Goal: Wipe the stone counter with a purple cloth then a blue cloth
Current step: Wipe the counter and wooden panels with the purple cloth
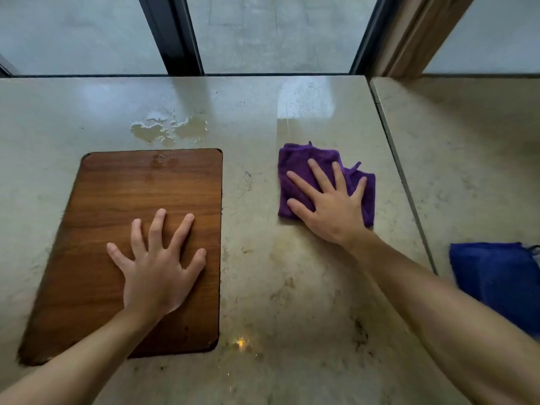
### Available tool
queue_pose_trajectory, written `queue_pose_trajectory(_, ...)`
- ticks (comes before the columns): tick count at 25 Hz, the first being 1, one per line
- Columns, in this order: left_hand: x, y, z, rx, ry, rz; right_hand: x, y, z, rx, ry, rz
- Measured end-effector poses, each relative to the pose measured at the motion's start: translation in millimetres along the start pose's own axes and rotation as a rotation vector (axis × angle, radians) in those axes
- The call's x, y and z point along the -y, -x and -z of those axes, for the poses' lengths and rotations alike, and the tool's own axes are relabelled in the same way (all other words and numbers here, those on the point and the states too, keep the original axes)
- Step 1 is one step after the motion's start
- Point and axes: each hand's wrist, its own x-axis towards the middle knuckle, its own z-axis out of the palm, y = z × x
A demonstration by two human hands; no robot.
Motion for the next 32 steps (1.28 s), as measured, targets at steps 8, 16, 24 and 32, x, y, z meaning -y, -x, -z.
queue_pose_trajectory(8, -1.3, -0.2, -4.1, -0.060, 0.050, -0.005, 68.3, 355.4, -48.4, 0.057, 0.021, -0.311)
queue_pose_trajectory(16, -0.2, 4.8, -5.3, -0.066, 0.038, -0.031, 143.9, 297.8, -60.7, -0.003, 0.022, -0.170)
queue_pose_trajectory(24, 0.7, 8.5, -3.2, -0.019, -0.024, -0.055, 70.3, -92.9, -2.9, -0.046, -0.075, -0.330)
queue_pose_trajectory(32, -1.6, -1.3, -11.4, -0.026, -0.033, -0.009, 78.4, -313.1, 28.1, 0.020, -0.097, -0.187)
